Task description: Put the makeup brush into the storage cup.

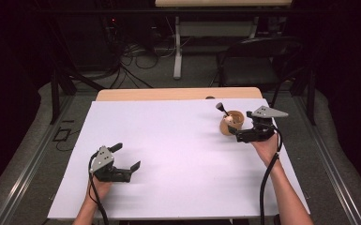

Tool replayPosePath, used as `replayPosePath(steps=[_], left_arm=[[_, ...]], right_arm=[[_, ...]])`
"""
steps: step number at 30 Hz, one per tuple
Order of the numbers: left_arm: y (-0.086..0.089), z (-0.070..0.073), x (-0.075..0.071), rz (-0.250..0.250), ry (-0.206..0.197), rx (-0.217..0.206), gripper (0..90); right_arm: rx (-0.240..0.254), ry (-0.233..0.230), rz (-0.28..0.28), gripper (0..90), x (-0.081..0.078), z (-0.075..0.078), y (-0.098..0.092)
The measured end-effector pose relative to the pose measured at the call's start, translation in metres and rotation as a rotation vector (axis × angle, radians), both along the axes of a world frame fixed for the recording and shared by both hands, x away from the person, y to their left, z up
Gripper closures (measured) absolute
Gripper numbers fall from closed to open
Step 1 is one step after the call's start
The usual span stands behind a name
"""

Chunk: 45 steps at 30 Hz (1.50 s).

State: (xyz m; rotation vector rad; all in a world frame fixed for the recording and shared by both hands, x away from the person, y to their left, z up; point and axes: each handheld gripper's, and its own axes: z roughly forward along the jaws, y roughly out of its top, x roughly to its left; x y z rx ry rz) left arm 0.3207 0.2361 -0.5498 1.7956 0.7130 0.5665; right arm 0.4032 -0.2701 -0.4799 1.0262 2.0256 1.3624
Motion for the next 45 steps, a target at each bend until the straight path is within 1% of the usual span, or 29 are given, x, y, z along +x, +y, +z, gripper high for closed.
replayPosePath(steps=[2, 4, 5, 7, 9, 11, 12, 17, 20, 26, 27, 31, 35, 37, 40, 45], left_arm=[[0.000, 0.000, 0.000, 0.003, 0.000, -0.002, 0.2], [0.001, 0.000, -0.001, 0.005, -0.002, -0.006, 0.2], [0.001, 0.000, -0.001, 0.005, -0.004, -0.004, 0.2], [0.002, 0.001, -0.001, 0.001, -0.004, -0.006, 0.2], [0.002, 0.001, -0.001, 0.006, -0.006, -0.003, 0.2], [0.003, 0.001, -0.002, 0.008, -0.006, -0.009, 0.2], [0.003, 0.001, -0.002, 0.009, -0.007, -0.009, 0.2], [0.003, 0.002, -0.004, 0.006, -0.011, -0.008, 0.2], [0.004, 0.002, -0.005, 0.003, -0.014, -0.007, 0.2], [0.008, 0.003, -0.008, 0.015, -0.018, -0.016, 0.2], [0.008, 0.003, -0.008, 0.015, -0.018, -0.020, 0.2], [0.010, 0.003, -0.011, 0.016, -0.021, -0.020, 0.2], [0.011, 0.002, -0.015, 0.019, -0.022, -0.030, 0.2], [0.013, 0.002, -0.016, 0.019, -0.019, -0.026, 0.2], [0.016, 0.001, -0.020, 0.018, -0.016, -0.032, 0.2], [0.019, 0.001, -0.024, 0.025, -0.020, -0.035, 0.2]], right_arm=[[0.000, -0.003, 0.005, 0.0, -0.002, -0.001, 0.001], [0.012, 0.000, 0.008, 0.0, -0.004, -0.003, 0.001], [0.016, -0.008, 0.010, 0.0, -0.004, -0.003, 0.001], [0.011, -0.003, 0.013, 0.0, -0.008, -0.004, 0.002], [0.014, -0.013, 0.019, 0.0, -0.011, -0.006, 0.004], [0.007, -0.005, 0.023, 0.0, -0.016, -0.007, 0.005], [0.010, -0.014, 0.023, 0.0, -0.018, -0.009, 0.006], [0.006, -0.015, 0.039, 0.0, -0.030, -0.012, 0.009], [0.003, -0.027, 0.059, 0.0, -0.038, -0.015, 0.013], [0.005, -0.042, 0.091, 0.0, -0.052, -0.017, 0.019], [0.005, -0.050, 0.096, 0.0, -0.054, -0.018, 0.019], [-0.002, -0.052, 0.108, 0.0, -0.063, -0.019, 0.020], [0.001, -0.062, 0.122, 0.0, -0.071, -0.021, 0.020], [-0.002, -0.066, 0.130, 0.0, -0.075, -0.023, 0.019], [0.008, -0.074, 0.141, 0.0, -0.083, -0.027, 0.016], [0.002, -0.064, 0.168, 0.0, -0.096, -0.037, 0.012]])
